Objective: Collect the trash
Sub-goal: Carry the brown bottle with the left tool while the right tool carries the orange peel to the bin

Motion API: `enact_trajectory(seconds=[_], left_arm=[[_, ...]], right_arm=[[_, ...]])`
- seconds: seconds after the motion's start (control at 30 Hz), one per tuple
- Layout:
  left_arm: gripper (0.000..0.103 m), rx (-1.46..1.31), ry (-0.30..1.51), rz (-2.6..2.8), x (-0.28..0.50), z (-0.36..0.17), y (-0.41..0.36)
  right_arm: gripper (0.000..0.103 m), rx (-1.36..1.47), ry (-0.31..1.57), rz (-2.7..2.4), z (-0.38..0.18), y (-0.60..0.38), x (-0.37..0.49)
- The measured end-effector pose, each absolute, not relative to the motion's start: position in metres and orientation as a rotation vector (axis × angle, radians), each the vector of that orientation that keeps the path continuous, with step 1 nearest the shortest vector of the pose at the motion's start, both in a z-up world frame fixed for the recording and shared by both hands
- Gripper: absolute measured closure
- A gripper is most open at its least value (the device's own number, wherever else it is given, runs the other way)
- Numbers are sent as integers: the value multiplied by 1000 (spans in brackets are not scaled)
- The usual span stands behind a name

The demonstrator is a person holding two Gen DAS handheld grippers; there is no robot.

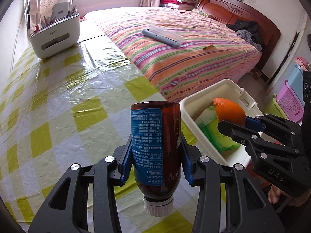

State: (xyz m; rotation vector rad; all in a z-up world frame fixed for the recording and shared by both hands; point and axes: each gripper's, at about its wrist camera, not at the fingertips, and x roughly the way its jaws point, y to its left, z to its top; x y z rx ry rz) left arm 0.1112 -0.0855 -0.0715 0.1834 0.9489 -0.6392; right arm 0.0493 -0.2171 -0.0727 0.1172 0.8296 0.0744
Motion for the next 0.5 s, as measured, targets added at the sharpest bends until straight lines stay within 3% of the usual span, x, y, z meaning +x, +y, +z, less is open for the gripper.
enact_trajectory(seconds=[0.5], left_arm=[[61,194,946,-682,100,-69,-108]], right_arm=[[80,124,824,50,-71,-232,43]])
